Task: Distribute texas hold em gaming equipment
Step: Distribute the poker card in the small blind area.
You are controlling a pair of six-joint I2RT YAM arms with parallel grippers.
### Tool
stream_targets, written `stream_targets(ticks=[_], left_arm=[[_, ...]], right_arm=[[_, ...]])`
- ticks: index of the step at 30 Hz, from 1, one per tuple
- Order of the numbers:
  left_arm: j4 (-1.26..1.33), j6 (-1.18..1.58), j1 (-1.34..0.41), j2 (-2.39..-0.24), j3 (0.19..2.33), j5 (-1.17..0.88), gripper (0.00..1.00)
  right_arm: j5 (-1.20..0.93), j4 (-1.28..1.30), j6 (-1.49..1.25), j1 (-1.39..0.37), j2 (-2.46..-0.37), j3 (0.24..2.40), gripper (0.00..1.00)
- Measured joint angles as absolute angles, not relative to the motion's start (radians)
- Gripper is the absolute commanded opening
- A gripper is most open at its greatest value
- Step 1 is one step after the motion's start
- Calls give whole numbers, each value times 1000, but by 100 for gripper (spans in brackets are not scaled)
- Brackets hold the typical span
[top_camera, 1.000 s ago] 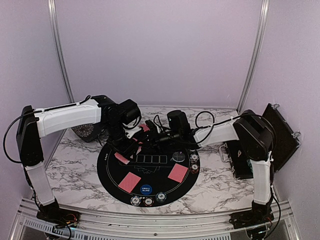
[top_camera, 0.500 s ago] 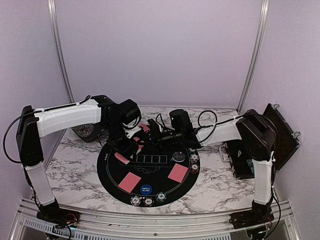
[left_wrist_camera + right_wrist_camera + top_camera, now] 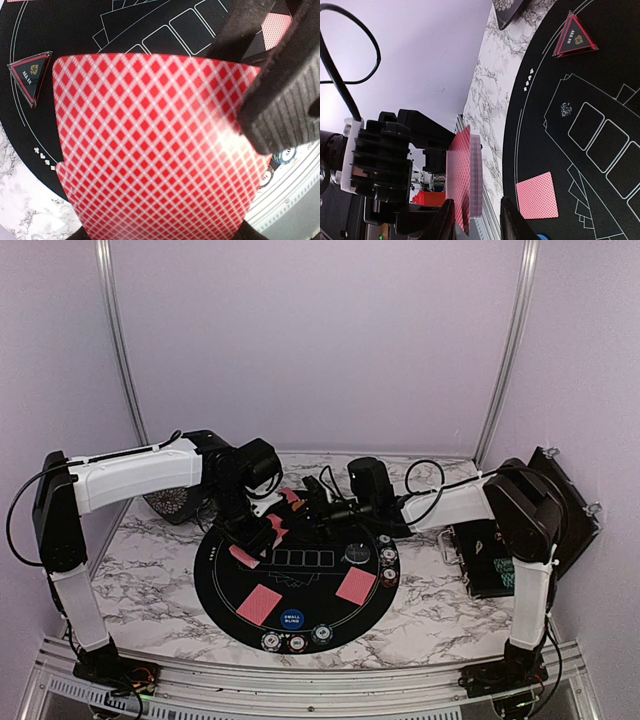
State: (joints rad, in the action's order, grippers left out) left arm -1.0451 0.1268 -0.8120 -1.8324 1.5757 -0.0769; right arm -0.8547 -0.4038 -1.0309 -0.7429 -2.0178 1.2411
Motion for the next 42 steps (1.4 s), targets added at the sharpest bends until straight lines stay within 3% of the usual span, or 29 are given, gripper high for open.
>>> stream_targets(ticks=[17,42], left_arm=[[-1045,127,-812,-1832,1576,-77,57],[-1044,132,-812,-1832,1554,-69,57]], right_arm=[[-863,-457,-1089,-741,-2006,1210,0],[-902,-553,-1159,-675,-1944,1128,0]])
